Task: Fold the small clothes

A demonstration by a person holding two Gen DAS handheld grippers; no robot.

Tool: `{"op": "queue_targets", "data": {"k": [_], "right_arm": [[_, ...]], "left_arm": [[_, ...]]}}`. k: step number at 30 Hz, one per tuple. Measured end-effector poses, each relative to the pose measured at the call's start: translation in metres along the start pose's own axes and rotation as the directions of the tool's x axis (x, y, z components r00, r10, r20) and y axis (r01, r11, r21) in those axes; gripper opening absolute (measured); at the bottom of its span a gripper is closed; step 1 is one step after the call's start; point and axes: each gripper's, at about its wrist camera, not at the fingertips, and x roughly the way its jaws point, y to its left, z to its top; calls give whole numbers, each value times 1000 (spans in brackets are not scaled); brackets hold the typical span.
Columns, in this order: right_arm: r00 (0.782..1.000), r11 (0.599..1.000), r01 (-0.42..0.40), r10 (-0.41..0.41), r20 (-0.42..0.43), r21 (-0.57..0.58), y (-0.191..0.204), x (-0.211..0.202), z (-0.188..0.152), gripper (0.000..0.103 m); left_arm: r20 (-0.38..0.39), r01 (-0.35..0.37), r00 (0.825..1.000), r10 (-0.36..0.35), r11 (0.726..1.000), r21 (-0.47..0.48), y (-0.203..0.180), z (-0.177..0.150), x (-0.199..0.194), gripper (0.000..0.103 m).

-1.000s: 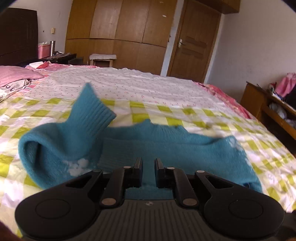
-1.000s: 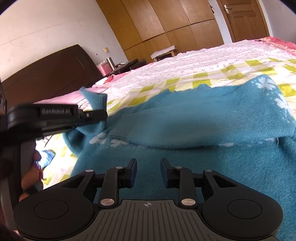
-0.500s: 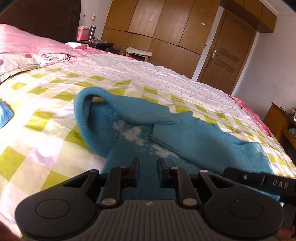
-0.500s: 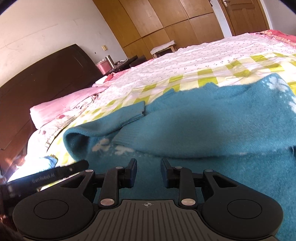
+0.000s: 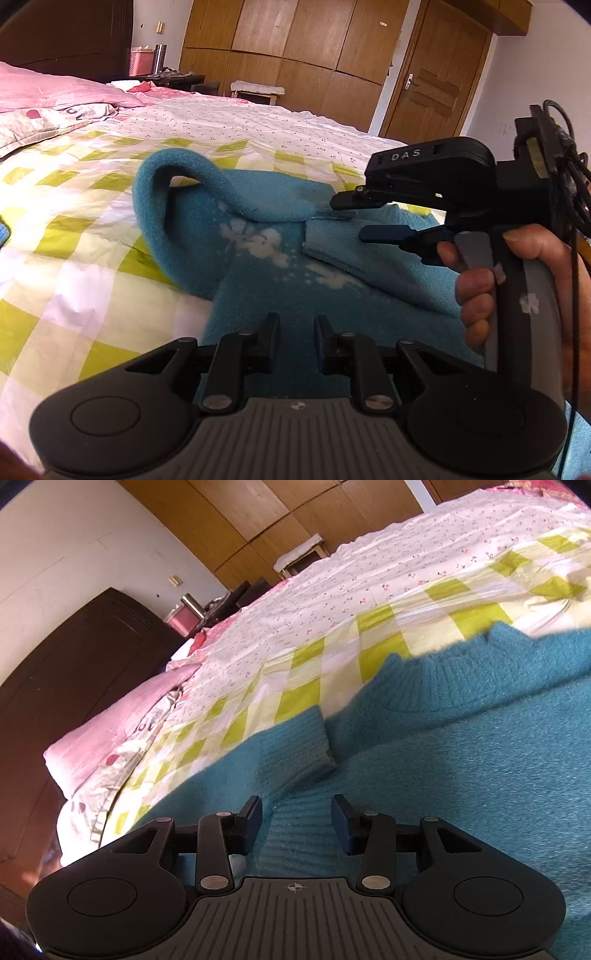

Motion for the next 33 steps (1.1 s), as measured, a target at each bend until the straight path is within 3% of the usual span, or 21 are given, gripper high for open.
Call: {"op": "queue_targets", "data": {"k": [6,14,16,19,21,33], "right_arm": [[999,993,-28,26,21,113,-6,16,6,53],[999,994,12,-17,40,109,8,34,9,55],[998,993,35,-40,42,109,10,37,9,48],[996,992,78,-82,37,95,11,39,9,19],[997,994,66,-69,32,93,9,37,11,12],[984,1000,4,-6,180,14,10,-43,43,9]], "left_arm": [[-2,18,1000,-18,1000,-15,4,1,0,25],[6,25,1000,-25,999,-35,9,1,-3,25],[8,24,1000,-24,999,-35,9,0,-4,25],[12,21,1000,-20,999,-26,9,-1,-6,25],[16,19,1000,-19,1000,-24,8,-1,-8,25],[61,18,998,-16,999,-31,8,1,-19,39]]}}
